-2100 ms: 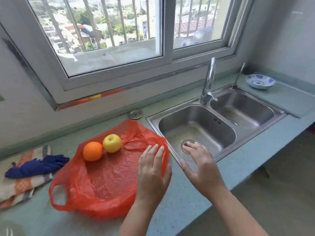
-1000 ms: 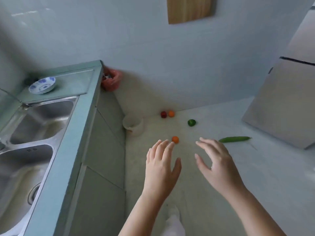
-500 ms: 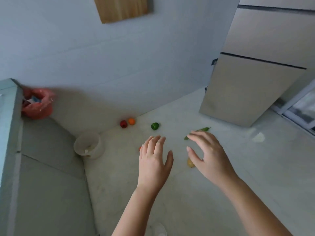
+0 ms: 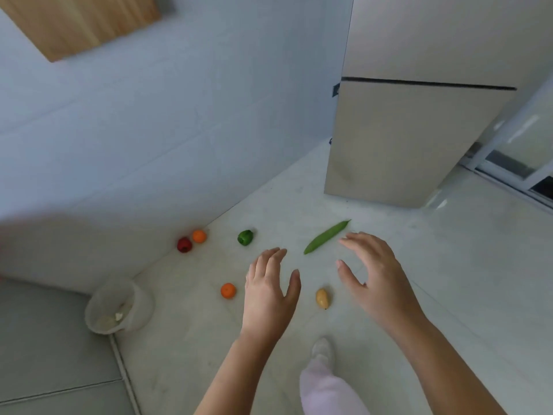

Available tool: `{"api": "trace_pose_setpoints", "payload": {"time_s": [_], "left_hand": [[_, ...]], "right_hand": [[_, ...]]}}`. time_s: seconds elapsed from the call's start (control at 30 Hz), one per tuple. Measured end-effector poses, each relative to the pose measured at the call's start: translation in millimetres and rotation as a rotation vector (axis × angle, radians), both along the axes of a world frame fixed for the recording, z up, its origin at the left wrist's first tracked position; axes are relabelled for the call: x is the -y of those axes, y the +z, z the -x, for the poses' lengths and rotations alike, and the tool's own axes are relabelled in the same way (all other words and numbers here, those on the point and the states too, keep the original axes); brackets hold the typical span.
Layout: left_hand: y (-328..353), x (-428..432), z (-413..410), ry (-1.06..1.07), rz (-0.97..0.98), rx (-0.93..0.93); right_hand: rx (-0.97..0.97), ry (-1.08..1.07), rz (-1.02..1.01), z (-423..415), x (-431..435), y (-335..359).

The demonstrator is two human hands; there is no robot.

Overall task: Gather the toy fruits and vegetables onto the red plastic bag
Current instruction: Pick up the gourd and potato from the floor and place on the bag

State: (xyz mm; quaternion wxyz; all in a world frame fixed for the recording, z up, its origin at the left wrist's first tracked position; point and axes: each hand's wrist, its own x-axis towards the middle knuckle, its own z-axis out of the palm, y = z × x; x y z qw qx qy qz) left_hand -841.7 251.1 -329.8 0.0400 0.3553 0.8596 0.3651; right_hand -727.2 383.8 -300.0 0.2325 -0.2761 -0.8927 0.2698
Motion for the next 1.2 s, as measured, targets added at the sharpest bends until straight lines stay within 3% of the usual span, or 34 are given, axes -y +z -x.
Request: {"api": "trace_pose_setpoints", "payload": {"time_s": [0.23, 0.43, 0.77, 0.97, 1.2], "left_hand": [[-29.8, -102.9, 56.7, 0.000, 0.082, 0.112], [-105.8, -146.2, 92.1, -0.027, 0.111, 0.267], [-335.3, -231.1, 148.2, -0.220, 0.251, 0.244], [-480.1, -281.4, 186.9, -0.419, 0.355, 0.100], [-613.7, -325.4, 216.8, -0.524, 0.439, 0.011]], "right_hand": [[0.017, -0.007, 0.030, 48.2, -94.1, -40.3], [0.097, -0.022, 0.055, 63.5, -142.7, -113.1], [0.216, -0.085, 0.162, 90.2, -205.7, -331.4], [0.200, -0.083, 0.390, 108.7, -233.5, -474.1], [0.239, -0.079, 0.346, 124.6, -257.0, -615.9]]}}
